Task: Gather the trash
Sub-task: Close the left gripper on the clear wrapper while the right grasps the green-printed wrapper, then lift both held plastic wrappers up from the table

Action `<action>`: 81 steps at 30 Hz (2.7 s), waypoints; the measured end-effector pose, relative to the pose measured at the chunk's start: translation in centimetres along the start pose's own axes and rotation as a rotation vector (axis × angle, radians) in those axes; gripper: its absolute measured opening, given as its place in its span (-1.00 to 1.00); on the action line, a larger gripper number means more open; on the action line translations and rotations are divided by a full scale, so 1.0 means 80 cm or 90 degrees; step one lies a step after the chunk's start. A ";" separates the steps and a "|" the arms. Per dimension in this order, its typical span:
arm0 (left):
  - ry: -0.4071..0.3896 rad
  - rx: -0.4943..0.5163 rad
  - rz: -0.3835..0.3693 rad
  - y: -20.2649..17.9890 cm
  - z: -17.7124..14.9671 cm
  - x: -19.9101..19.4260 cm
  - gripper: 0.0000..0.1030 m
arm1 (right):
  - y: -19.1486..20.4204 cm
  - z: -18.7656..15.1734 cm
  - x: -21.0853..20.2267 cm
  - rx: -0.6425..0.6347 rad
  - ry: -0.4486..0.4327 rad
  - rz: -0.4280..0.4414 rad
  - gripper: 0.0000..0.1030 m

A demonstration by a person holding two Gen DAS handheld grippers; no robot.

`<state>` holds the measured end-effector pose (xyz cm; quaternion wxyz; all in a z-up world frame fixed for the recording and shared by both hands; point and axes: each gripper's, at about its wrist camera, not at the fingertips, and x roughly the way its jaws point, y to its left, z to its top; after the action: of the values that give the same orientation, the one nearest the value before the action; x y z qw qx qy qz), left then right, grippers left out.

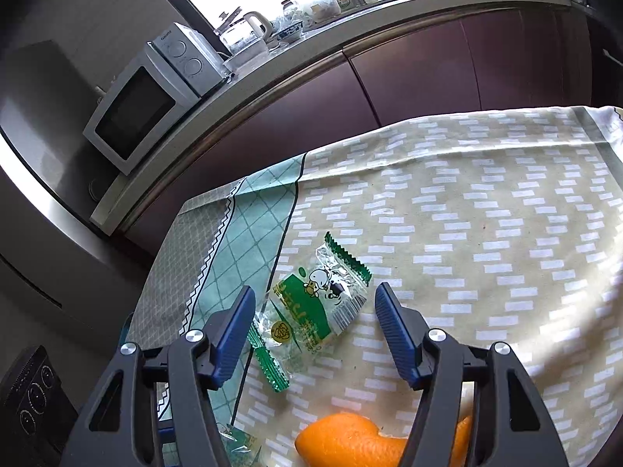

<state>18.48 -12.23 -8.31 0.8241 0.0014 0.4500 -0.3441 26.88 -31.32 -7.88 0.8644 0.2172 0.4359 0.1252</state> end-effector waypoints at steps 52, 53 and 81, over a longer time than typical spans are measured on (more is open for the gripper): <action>-0.122 0.021 0.050 -0.014 -0.044 -0.129 -0.81 | 0.028 -0.064 -0.102 -0.030 -0.064 0.110 -0.94; -0.125 0.022 0.058 -0.014 -0.046 -0.133 -0.82 | 0.031 -0.066 -0.104 -0.032 -0.067 0.111 -0.94; -0.171 0.020 0.112 0.005 -0.092 -0.209 -0.81 | 0.095 -0.113 -0.119 -0.059 -0.067 0.170 -0.94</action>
<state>7.25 -0.14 -0.42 0.9037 0.0073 0.3283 -0.2748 13.79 -26.10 -2.29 0.8708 0.2394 0.3510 0.2473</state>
